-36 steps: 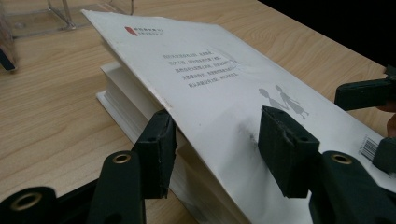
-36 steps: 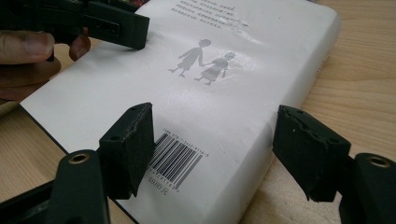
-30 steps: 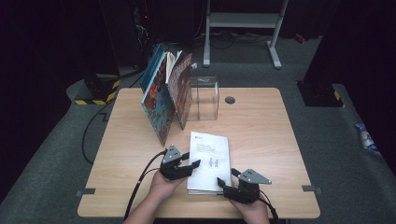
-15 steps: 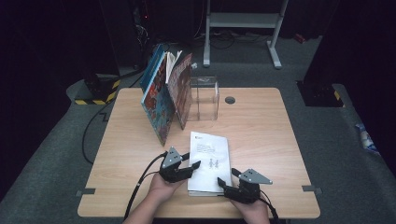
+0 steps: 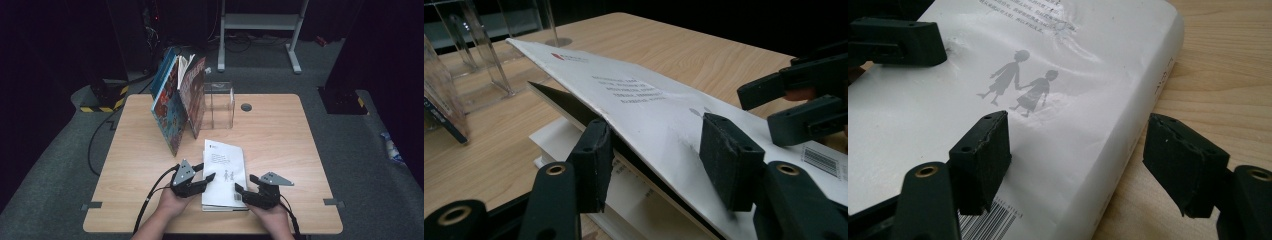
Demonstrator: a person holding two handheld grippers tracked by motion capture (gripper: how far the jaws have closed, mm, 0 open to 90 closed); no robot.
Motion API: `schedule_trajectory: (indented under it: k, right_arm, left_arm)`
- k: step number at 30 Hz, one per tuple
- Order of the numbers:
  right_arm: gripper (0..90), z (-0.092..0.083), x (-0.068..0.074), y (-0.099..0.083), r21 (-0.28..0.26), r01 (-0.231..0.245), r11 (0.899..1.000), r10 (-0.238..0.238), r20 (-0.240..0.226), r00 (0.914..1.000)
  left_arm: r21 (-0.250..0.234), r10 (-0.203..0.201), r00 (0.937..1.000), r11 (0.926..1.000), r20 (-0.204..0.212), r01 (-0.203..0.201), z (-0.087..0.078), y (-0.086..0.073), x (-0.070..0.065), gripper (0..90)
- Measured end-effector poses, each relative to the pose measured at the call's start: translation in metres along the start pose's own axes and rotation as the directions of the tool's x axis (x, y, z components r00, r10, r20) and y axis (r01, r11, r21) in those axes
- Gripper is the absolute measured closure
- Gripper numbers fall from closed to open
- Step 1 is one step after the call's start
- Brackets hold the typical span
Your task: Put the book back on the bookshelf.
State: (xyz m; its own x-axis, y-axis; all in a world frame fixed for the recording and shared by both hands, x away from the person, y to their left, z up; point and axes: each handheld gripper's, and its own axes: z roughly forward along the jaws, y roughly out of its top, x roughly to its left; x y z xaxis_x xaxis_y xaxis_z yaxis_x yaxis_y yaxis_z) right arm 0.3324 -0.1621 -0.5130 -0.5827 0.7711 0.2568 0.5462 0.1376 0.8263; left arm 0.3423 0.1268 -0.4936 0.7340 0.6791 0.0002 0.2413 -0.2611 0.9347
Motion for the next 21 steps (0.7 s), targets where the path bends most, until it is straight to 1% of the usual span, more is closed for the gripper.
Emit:
schedule_trajectory:
  k: [1,2,3,5,8,10,11,13,14,18,21]
  right_arm:
    - [25.0,0.002,-0.002,0.002,0.003,-0.008,1.0,0.008,-0.005,1.0]
    - [24.5,0.004,-0.004,0.003,0.005,-0.01,1.0,0.01,-0.01,0.9999]
    - [23.7,0.005,-0.005,0.004,0.008,-0.023,1.0,0.023,-0.019,0.9996]
    - [21.5,0.009,-0.009,0.007,0.015,-0.04,0.999,0.04,-0.037,0.9985]
    - [19.9,0.013,-0.014,0.01,0.028,-0.065,0.998,0.066,-0.066,0.9956]
    - [18.8,0.015,-0.016,0.011,0.04,-0.087,0.995,0.091,-0.088,0.992]
    - [18.1,0.016,-0.016,0.012,0.046,-0.102,0.994,0.106,-0.097,0.9896]
    - [16.6,0.019,-0.019,0.012,0.053,-0.117,0.992,0.123,-0.116,0.9856]
    - [15.7,0.02,-0.02,0.012,0.062,-0.14,0.988,0.147,-0.126,0.9811]
    - [13.2,0.023,-0.022,0.013,0.078,-0.178,0.981,0.188,-0.154,0.97]
    - [11.1,0.026,-0.023,0.013,0.083,-0.187,0.979,0.199,-0.166,0.9658]
  left_arm:
    - [-0.002,0.008,1.0,1.0,-0.002,-0.008,0.0,0.0,0.0,48.5]
    - [-0.004,0.007,1.0,1.0,-0.001,-0.007,-0.001,0.0,-0.001,48.5]
    - [-0.007,0.009,1.0,0.9999,-0.002,-0.009,-0.001,0.0,-0.001,48.5]
    - [-0.013,0.026,0.9996,0.9996,-0.008,-0.026,-0.002,0.001,-0.001,48.5]
    - [-0.019,0.029,0.9996,0.9994,-0.005,-0.029,-0.002,0.001,-0.003,48.6]
    - [-0.026,0.043,0.999,0.9987,-0.009,-0.043,-0.003,0.001,-0.003,48.6]
    - [-0.028,0.044,0.999,0.9987,-0.009,-0.044,-0.003,0.001,-0.003,48.7]
    - [-0.034,0.047,0.9989,0.9983,-0.008,-0.047,-0.003,0.001,-0.004,48.7]
    - [-0.035,0.048,0.9988,0.9982,-0.008,-0.049,-0.004,0.001,-0.004,48.7]
    - [-0.041,0.056,0.9984,0.9976,-0.011,-0.056,-0.004,0.001,-0.005,48.7]
    - [-0.044,0.066,0.9978,0.9968,-0.013,-0.066,-0.005,0.001,-0.006,48.8]
